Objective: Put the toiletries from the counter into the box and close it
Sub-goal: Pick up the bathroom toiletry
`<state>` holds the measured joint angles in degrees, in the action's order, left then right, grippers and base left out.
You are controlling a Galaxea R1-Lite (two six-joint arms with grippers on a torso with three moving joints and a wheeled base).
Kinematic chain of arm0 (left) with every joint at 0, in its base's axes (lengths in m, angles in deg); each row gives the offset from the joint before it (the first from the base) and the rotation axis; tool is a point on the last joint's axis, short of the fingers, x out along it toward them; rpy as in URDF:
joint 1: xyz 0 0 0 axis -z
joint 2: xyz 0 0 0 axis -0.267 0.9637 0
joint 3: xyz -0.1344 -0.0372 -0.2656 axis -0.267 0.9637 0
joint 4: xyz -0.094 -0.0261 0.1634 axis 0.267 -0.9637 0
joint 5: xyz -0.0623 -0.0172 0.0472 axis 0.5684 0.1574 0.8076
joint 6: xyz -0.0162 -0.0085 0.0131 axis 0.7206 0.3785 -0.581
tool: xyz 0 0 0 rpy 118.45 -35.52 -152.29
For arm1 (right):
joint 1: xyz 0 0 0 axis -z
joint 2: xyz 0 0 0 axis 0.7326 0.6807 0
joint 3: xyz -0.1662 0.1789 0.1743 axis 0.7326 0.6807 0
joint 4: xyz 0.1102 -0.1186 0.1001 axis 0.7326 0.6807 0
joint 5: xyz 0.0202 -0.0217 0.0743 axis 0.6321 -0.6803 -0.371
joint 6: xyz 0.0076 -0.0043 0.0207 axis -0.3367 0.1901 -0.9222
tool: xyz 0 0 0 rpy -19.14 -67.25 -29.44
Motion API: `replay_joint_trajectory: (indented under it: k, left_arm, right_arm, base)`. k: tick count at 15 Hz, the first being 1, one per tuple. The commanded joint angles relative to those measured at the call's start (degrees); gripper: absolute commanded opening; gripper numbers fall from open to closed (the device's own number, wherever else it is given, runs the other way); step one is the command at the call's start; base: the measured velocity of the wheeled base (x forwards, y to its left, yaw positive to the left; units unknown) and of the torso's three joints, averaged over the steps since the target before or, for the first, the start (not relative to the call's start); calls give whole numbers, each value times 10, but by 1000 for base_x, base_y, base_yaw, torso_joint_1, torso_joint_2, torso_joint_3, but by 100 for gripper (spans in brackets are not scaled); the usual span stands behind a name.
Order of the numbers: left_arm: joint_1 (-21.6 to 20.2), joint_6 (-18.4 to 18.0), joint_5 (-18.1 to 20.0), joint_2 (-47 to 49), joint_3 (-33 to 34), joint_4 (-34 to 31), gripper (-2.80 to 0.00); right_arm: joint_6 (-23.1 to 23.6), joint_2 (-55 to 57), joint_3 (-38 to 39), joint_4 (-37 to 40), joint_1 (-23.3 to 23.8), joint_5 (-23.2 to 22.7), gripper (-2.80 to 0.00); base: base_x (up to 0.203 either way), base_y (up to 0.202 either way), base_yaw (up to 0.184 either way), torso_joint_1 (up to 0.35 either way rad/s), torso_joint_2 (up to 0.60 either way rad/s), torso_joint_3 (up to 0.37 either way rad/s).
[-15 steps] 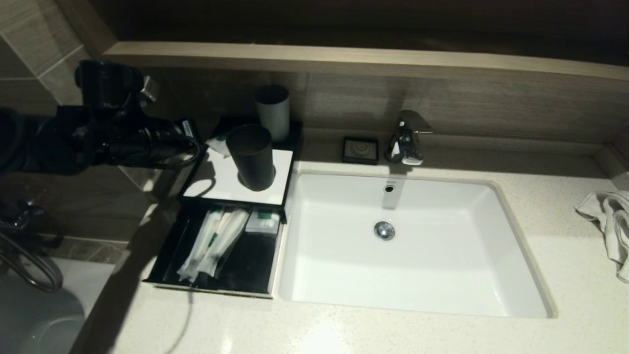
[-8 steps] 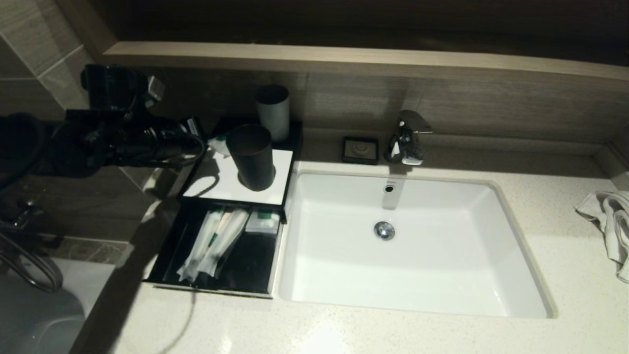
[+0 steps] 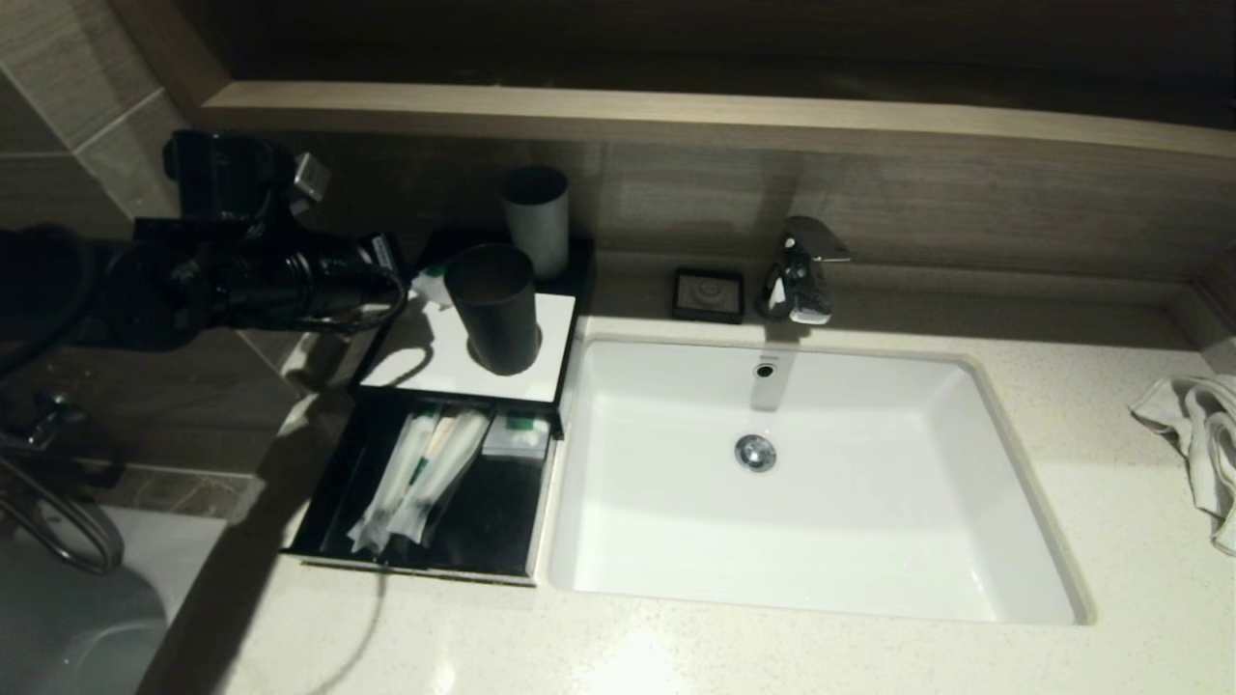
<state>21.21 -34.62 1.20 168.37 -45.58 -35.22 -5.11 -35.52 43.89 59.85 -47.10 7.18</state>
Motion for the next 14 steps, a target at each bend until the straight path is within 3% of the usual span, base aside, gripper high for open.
replay_joint_trajectory:
  k: [1, 2, 8, 14]
  left_arm:
    - [1, 0, 2, -1, 0, 0, -280]
    - [2, -1, 7, -1, 1, 0, 0]
    - [2, -7, 14, -1, 13, 0, 0]
    - [2, -73, 13, 7, 28, 1, 0]
  right_arm:
    - [0, 0, 0, 0, 0, 0, -280]
    - [0, 0, 0, 0, 0, 0, -280]
    - [0, 0, 0, 0, 0, 0, -280]
    - [0, 0, 0, 0, 0, 0, -280]
  base:
    - [0, 0, 0, 0, 0, 0]
    - [0, 0, 0, 0, 0, 0]
    - [0, 0, 0, 0, 0, 0]
    - [0, 0, 0, 0, 0, 0]
